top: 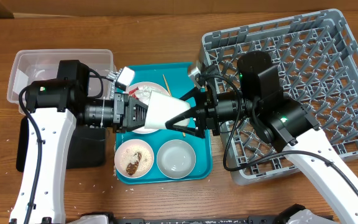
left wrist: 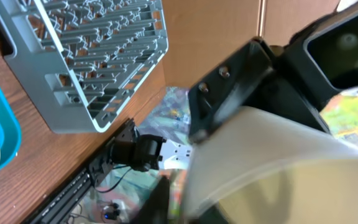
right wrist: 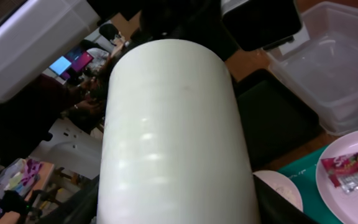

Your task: Sort waste into correct bins and load items into the dishwasher

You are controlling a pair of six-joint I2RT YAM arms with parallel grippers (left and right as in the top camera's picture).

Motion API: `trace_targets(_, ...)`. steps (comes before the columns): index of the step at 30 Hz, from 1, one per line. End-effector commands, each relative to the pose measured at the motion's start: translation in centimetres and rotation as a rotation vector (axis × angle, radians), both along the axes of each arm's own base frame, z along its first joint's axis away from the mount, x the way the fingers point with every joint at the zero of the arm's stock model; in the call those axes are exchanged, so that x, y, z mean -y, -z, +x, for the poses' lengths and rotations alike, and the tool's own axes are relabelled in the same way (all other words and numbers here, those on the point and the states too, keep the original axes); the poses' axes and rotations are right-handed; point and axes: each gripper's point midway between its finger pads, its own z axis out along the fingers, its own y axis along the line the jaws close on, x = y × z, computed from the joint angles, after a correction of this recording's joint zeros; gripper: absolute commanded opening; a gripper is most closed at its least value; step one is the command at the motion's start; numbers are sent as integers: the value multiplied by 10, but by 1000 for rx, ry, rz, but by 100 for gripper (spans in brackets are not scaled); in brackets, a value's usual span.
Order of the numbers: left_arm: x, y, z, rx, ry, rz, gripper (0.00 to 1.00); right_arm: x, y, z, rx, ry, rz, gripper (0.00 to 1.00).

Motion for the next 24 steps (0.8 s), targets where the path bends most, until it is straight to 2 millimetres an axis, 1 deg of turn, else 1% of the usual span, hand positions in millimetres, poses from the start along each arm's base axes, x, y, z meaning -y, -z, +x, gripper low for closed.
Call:
trace_targets(1,-2,7,4,37,5,53,46,0,-24,-23,38,-104,66,55)
trace_targets(2,-3,10,5,42,3,71,70,3,-25,-21,39,-91,64,54)
trace_targets(3,-5,15,6,48,0,102,87,7,-24,-15,40,-57,54,54)
trace_targets(4,-7,22,8,55,-1,144,100,12,-22,-8,38,-9,35,54)
trace_targets(7,-20,46,12,24,-28,304,100,36,-6,23,25,236,-86,54)
trace_targets(9,-32,63,14,-8,-58,424,100,68,16,51,29,500,-247,54)
trace_targets(10,-43,75,17,-35,-89,518,100,103,33,70,7,742,-383,53)
trace_targets(12,-54,85,20,-63,-126,603,100,146,49,77,-28,988,-525,54)
trace_targets(13,-57,88,22,-65,-136,623,100,165,56,76,-61,1084,-582,54)
trace_targets(15,-58,88,25,-53,-143,629,100,185,71,69,-120,1170,-668,53)
trace_targets(16,-58,88,26,-52,-151,628,100,192,79,64,-147,1185,-711,53)
trace_targets(17,-58,88,28,-51,-158,627,100,199,89,58,-192,1212,-760,53)
trace_targets(18,-58,87,31,-43,-166,625,100,212,108,48,-282,1255,-855,53)
trace_targets(21,-58,87,32,-44,-169,625,100,217,134,37,-394,1258,-976,53)
trace_targets(24,-58,87,31,-45,-167,626,100,214,160,29,-497,1205,-1081,53)
